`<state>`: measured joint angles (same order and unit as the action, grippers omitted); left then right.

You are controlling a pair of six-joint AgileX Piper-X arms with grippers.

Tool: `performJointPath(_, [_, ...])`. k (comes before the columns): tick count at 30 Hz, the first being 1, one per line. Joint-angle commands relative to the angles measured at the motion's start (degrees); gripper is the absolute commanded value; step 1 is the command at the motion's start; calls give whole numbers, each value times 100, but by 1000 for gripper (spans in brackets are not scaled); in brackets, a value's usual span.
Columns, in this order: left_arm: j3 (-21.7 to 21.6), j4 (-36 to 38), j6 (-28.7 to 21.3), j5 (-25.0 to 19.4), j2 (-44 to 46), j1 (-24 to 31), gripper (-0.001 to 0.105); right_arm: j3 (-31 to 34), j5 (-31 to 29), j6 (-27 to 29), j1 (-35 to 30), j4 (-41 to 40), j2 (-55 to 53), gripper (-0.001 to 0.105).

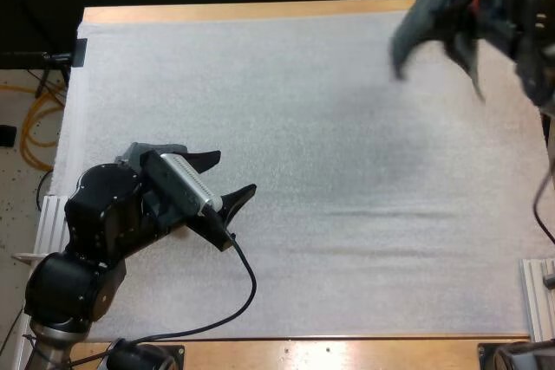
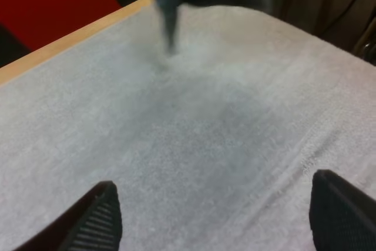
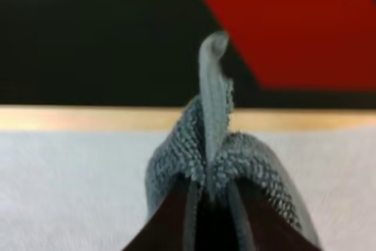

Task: Pick towel from pile fold and stack

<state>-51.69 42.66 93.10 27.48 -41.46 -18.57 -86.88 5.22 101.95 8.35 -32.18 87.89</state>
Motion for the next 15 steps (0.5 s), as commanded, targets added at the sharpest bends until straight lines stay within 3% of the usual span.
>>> performJointPath(1, [-48, -8, 137, 117, 16, -25, 65, -51, -16, 191, 2, -67, -274, 0])
performJointPath(5, [-48, 179, 250, 286, 141, -25, 65, -51, -20, 203, 2, -440, -748, 0])
performJointPath(10, [-48, 588, 249, 318, 397, -25, 65, -17, -20, 88, 2, -1489, -915, 0])
performJointPath(15, [-48, 721, 249, 318, 661, -25, 65, 637, -3, -445, 216, -1900, -905, 0])
